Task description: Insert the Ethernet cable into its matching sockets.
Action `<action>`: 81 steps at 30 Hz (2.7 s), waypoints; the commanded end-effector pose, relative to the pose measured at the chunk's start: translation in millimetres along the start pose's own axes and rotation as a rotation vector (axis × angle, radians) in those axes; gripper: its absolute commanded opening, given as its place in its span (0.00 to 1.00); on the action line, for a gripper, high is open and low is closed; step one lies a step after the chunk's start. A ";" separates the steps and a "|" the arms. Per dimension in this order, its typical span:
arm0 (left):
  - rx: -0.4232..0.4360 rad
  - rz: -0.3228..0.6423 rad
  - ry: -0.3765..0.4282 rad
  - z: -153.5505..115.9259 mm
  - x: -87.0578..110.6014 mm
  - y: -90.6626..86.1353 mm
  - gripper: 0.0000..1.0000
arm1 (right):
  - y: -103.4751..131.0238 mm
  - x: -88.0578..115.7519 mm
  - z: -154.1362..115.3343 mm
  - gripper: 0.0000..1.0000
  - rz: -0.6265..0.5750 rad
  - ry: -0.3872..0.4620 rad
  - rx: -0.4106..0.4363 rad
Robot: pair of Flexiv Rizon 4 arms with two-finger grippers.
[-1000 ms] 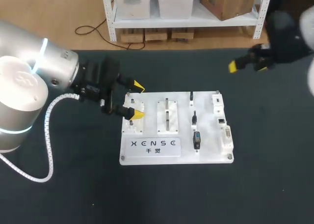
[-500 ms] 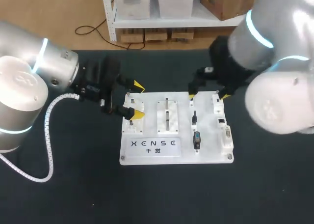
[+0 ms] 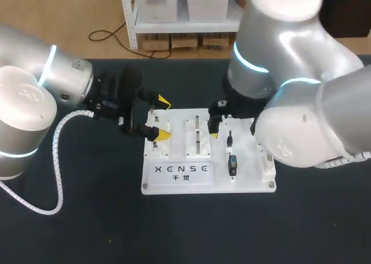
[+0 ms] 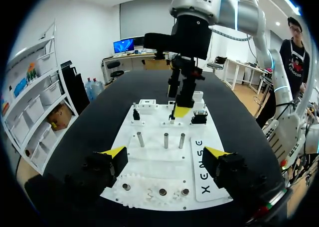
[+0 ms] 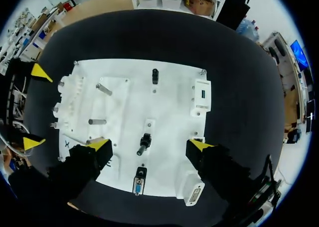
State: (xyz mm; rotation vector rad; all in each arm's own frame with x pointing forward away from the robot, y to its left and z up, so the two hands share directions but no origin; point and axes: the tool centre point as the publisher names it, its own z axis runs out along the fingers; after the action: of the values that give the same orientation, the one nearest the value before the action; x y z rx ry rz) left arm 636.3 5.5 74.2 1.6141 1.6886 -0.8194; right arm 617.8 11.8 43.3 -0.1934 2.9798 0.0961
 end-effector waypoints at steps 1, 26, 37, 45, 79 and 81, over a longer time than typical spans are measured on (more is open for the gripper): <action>-0.002 0.000 0.000 0.4 0.6 -0.1 1.00 | 2.5 -1.8 10.6 1.00 0.009 0.013 0.053; -0.002 0.000 0.000 0.4 0.6 -0.1 1.00 | 2.6 -4.6 28.6 0.05 0.013 0.028 0.060; -0.002 0.000 0.000 0.4 0.6 -0.1 1.00 | 2.0 -4.7 27.7 0.00 0.017 0.035 0.057; -0.002 0.000 0.000 0.4 0.6 -0.1 1.00 | -1.6 -15.5 2.3 0.00 0.032 0.008 0.034; -0.002 0.000 0.000 0.4 0.6 -0.1 1.00 | -64.8 -4.0 -6.4 0.00 0.092 0.040 0.055; -0.002 0.000 0.000 0.4 0.6 -0.1 1.00 | -66.3 -2.2 -4.2 0.00 0.089 0.047 0.055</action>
State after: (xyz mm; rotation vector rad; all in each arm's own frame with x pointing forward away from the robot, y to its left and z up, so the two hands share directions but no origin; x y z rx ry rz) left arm 636.3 5.5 74.2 1.6140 1.6887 -0.8194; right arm 629.1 -51.4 46.4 -0.0554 3.0352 0.0129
